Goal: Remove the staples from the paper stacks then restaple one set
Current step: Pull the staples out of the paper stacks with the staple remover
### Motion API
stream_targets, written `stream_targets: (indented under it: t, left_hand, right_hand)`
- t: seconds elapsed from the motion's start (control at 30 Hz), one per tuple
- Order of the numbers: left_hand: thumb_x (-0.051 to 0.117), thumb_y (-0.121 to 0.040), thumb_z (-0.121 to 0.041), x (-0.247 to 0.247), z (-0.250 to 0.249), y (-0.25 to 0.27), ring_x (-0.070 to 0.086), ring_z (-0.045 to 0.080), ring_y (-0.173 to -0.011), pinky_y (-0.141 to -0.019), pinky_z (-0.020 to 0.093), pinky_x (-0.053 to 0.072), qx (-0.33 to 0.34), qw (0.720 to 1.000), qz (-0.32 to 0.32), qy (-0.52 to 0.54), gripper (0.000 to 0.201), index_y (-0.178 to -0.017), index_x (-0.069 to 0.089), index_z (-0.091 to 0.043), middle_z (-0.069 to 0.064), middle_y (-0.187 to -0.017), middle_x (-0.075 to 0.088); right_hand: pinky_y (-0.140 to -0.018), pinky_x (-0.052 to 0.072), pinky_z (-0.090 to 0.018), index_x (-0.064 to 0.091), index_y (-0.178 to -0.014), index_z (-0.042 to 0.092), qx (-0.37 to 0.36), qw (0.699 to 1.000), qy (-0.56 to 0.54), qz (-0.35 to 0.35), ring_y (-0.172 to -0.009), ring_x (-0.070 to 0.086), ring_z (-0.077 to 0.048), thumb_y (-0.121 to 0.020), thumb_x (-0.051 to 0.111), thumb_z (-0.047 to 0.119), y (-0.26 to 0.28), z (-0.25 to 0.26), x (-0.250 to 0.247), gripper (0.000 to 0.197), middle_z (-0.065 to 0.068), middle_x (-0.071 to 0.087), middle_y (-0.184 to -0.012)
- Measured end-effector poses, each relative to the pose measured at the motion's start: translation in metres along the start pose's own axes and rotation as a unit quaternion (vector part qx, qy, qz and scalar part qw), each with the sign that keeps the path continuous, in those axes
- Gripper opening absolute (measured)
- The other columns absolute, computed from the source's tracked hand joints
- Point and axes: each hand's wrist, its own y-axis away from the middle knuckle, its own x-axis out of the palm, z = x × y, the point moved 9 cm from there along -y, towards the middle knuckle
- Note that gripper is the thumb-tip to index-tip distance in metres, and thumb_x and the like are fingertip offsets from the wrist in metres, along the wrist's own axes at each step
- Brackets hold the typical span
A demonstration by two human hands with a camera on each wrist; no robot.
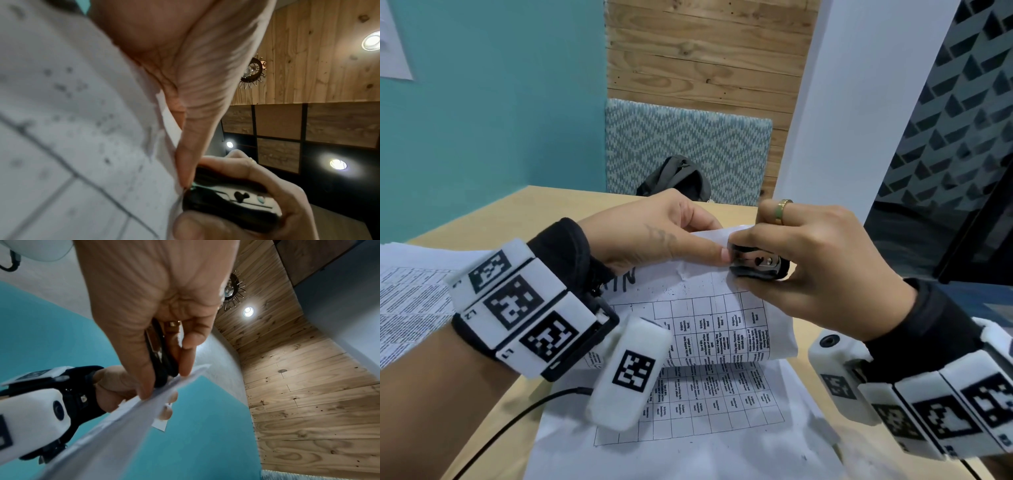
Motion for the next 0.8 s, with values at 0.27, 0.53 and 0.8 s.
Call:
stream_targets:
  t: [0.27,0.53,0.8]
  left_hand:
    - [0.065,-0.072,-0.019,0.001,-0.006,0.0,0.055,0.013,-0.076,-0.075,0.025,0.042,0.018,1.0,-0.006,0.003,0.021,-0.083,0.068,-0.002,0.009,-0.081,0.063]
    - [0.072,-0.075,-0.016,0.003,-0.006,0.001,0.062,0.015,-0.077,-0.074,0.024,0.049,0.028,0.999,0.02,0.018,0.016,-0.088,0.07,-0.006,0.008,-0.084,0.069]
    - [0.06,-0.076,-0.009,0.008,-0.013,0.002,0.067,0.002,-0.068,-0.063,0.009,0.048,0.038,0.995,0.029,0.086,0.011,-0.083,0.067,-0.008,-0.008,-0.072,0.072]
  right_hand:
    - [-0.055,0.044,-0.031,0.073,-0.082,0.008,0.073,0.987,-0.141,-0.036,-0.06,0.052,-0.014,-0.062,0.077,0.023,0.001,-0.019,-0.004,0.025,-0.001,0.056,-0.068]
    - [-0.063,0.044,-0.015,0.073,-0.077,0.016,0.188,0.938,-0.29,-0.04,-0.066,0.06,-0.004,-0.053,0.084,0.027,0.005,-0.04,0.004,0.029,0.008,0.065,-0.069]
    - [-0.055,0.05,-0.02,0.07,-0.069,0.001,0.303,0.825,-0.475,-0.034,-0.06,0.063,-0.013,-0.04,0.089,0.008,0.013,-0.055,0.014,0.036,-0.011,0.067,-0.064]
